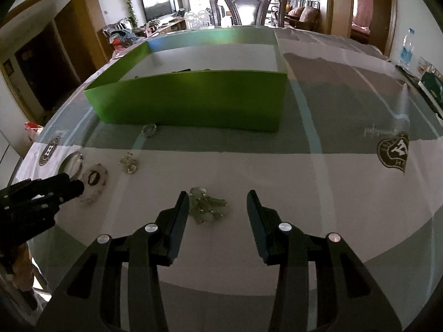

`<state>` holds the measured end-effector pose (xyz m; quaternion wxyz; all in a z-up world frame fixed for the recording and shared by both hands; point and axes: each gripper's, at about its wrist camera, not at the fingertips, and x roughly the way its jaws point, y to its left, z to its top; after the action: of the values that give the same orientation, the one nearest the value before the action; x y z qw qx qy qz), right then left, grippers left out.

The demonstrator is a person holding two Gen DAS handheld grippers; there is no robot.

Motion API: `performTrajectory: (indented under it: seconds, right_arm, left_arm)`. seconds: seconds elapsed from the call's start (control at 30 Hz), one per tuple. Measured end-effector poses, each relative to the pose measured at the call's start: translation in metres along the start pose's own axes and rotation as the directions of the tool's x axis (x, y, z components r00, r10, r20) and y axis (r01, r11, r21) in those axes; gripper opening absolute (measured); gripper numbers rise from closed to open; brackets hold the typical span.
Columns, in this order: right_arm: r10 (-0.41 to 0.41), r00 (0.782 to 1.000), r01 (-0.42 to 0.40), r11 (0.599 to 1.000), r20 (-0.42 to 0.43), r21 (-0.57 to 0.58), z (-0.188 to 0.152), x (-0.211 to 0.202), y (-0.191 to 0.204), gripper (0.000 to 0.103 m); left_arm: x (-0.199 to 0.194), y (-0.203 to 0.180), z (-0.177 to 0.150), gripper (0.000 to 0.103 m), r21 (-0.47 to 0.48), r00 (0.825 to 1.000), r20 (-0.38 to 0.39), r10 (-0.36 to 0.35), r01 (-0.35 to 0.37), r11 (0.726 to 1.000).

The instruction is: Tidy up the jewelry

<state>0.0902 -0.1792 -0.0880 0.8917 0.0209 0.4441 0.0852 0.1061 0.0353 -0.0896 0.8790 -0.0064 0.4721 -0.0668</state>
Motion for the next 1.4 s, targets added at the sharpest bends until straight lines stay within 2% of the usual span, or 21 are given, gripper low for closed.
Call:
performTrajectory:
  seconds: [0.07, 0.1, 0.13, 0.23, 0.33, 0.5, 0.63, 0.73, 0.8, 0.97, 1.07, 1.23, 1.4]
  right_arm:
    - [-0.004, 1.000, 0.004, 1.000, 0.004, -0.024, -0.001, 0.002, 0.004, 0.043]
    - [0.001, 1.000, -0.001, 0.999, -0.003, -0.036, -0.002, 0.004, 0.007, 0.038]
    - [0.010, 1.000, -0.010, 0.999, -0.013, -0.045, -0.003, 0.007, 0.009, 0.027]
    - [0.029, 1.000, -0.029, 0.998, -0.003, -0.063, -0.006, 0.001, 0.011, 0.016]
    - [0.046, 0.999, -0.048, 0.997, -0.024, -0.066, -0.014, -0.005, 0.010, 0.016]
    - [0.090, 0.996, -0.090, 0.995, -0.001, -0.052, -0.028, -0.015, 0.002, 0.017]
    - [0.060, 0.998, -0.060, 0.998, 0.014, -0.011, -0.028, -0.017, -0.003, 0.019]
    - [0.048, 0.999, -0.048, 0.999, 0.026, -0.011, -0.027, -0.015, -0.002, 0.032]
    - [0.036, 0.998, -0.035, 0.999, 0.060, -0.016, -0.028, -0.014, -0.001, 0.034]
    - [-0.006, 0.996, 0.012, 0.998, 0.084, -0.061, -0.031, -0.013, 0.008, 0.034]
    - [-0.049, 0.994, 0.057, 0.995, 0.097, -0.081, -0.031, -0.012, 0.011, 0.026]
    - [-0.008, 0.996, 0.014, 0.997, 0.092, -0.074, -0.029, -0.011, 0.006, 0.020]
    - [0.045, 0.995, -0.044, 0.999, 0.086, -0.013, -0.028, -0.012, -0.006, 0.020]
  left_arm:
    - [0.003, -0.003, -0.001, 0.041, 0.003, 1.000, -0.010, -0.008, 0.008, 1.000]
    - [0.004, -0.004, -0.002, 0.041, 0.006, 1.000, -0.010, -0.011, 0.011, 1.000]
    - [0.004, -0.006, -0.003, 0.038, 0.015, 1.000, -0.006, -0.006, 0.006, 1.000]
    - [0.004, -0.009, -0.004, 0.027, 0.022, 1.000, -0.007, -0.017, 0.018, 1.000]
    - [0.001, -0.009, -0.007, 0.022, 0.028, 1.000, -0.005, -0.021, 0.021, 0.999]
    - [-0.005, -0.016, -0.020, 0.021, 0.071, 1.000, 0.003, -0.030, 0.030, 0.997]
    - [-0.008, -0.015, -0.021, 0.021, 0.064, 0.999, 0.000, -0.042, 0.042, 0.997]
    - [-0.006, -0.014, -0.019, 0.021, 0.055, 0.999, -0.001, -0.038, 0.038, 0.998]
    - [-0.006, -0.014, -0.020, 0.022, 0.057, 0.999, 0.006, -0.036, 0.036, 0.998]
    - [-0.006, -0.015, -0.021, 0.022, 0.056, 1.000, 0.010, -0.029, 0.029, 0.998]
    - [-0.006, -0.019, -0.023, 0.021, 0.060, 1.000, 0.022, -0.008, 0.007, 0.998]
    - [-0.006, -0.021, -0.024, 0.022, 0.059, 0.999, 0.039, 0.007, -0.009, 0.998]
    - [-0.006, -0.021, -0.025, 0.023, 0.059, 0.999, 0.049, 0.007, -0.010, 0.998]
